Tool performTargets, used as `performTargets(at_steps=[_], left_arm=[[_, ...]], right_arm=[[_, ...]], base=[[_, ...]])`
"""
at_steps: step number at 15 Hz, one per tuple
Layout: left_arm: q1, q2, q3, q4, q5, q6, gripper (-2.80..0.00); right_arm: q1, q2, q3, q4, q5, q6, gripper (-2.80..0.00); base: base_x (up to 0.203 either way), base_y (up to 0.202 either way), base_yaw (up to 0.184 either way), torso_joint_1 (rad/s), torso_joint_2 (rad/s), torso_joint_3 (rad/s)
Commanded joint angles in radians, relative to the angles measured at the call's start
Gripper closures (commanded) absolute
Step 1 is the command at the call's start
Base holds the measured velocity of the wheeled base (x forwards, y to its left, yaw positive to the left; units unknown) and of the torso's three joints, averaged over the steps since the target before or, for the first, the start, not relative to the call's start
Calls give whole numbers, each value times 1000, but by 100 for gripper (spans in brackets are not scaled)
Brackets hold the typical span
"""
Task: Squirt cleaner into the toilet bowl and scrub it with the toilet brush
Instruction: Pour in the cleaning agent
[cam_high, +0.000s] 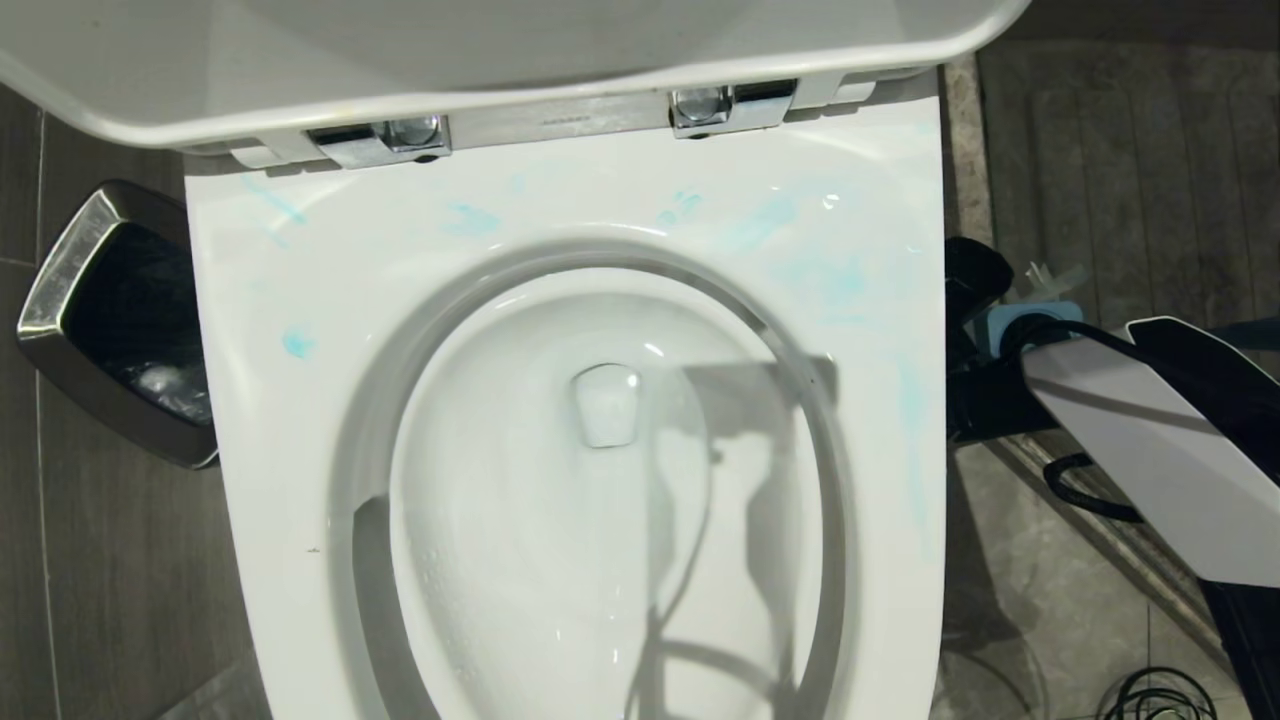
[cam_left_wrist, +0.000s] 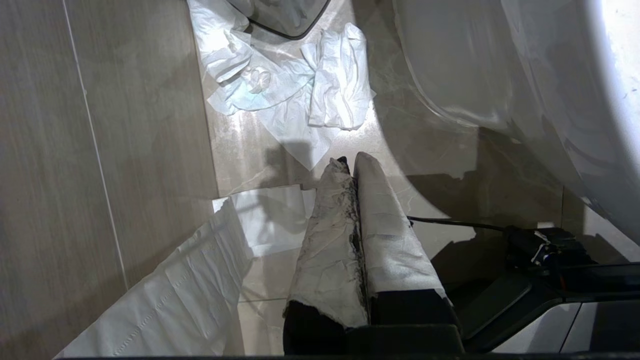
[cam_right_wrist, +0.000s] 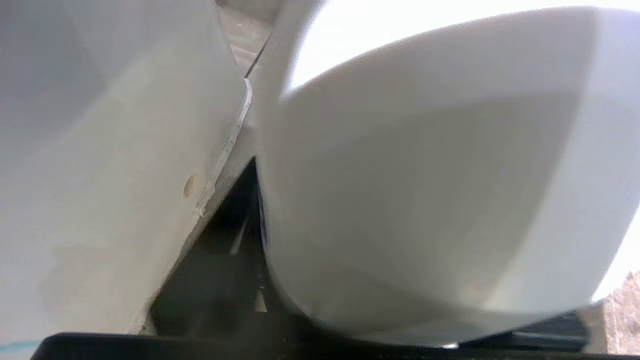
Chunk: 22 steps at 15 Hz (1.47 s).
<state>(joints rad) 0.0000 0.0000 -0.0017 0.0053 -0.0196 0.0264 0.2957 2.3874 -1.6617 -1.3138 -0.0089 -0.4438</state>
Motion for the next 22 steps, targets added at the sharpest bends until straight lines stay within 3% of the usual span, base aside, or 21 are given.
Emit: performTargets(at_steps=[1, 8, 10, 17, 22], left_arm=[[0, 0, 0, 0, 0, 1, 0], [0, 0, 0, -1, 0, 1, 0], [0, 0, 0, 1, 0, 1, 0], [-1, 0, 0, -1, 0, 1, 0], [0, 0, 0, 1, 0, 0, 0]], right_arm=[[0, -2, 2, -7, 0, -3, 0], [-1, -47, 58, 6, -14, -22, 0], [-1, -108, 116, 20, -54, -22, 0], [7, -496, 430, 107, -202, -14, 0], [15, -739, 561, 203, -230, -11, 0]], base=[[0, 0, 0, 0, 0, 0], [0, 0, 0, 0, 0, 0], [0, 0, 0, 0, 0, 0], [0, 0, 0, 0, 0, 0], [0, 0, 0, 0, 0, 0]])
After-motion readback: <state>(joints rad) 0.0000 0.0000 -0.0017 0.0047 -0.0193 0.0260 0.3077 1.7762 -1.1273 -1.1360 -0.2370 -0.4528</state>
